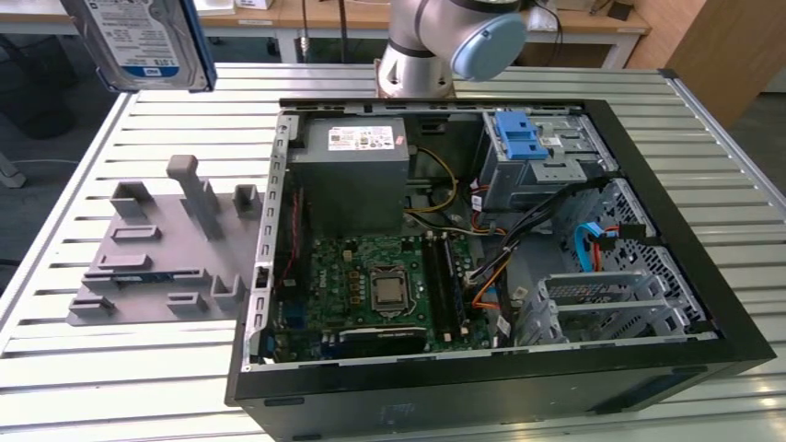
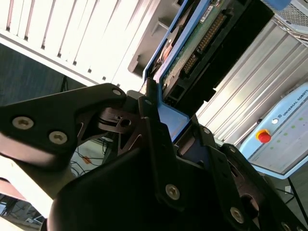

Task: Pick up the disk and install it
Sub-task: 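Pick up the disk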

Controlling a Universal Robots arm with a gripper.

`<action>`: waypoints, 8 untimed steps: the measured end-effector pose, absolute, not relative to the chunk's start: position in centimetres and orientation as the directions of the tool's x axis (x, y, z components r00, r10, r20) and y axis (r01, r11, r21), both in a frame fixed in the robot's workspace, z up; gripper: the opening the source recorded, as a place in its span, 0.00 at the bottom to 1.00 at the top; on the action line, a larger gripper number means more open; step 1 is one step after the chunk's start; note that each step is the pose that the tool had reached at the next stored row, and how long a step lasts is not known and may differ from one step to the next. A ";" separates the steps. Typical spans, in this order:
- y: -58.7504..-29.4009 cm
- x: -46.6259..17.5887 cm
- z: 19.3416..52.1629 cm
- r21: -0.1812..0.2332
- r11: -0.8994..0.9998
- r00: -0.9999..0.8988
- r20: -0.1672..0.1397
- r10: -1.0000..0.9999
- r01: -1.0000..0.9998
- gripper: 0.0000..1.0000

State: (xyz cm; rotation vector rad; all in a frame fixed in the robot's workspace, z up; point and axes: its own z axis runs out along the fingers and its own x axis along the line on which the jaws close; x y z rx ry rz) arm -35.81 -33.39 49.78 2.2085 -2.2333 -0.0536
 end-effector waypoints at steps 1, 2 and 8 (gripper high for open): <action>-33.5 -35.8 49.8 0.025 0.011 -0.011 -0.024 -1.000 -1.000 0.36; -33.6 -35.7 49.8 0.024 0.011 -0.011 -0.024 -1.000 -1.000 0.36; -34.6 -35.4 49.8 0.024 0.011 -0.011 -0.024 -1.000 -1.000 0.36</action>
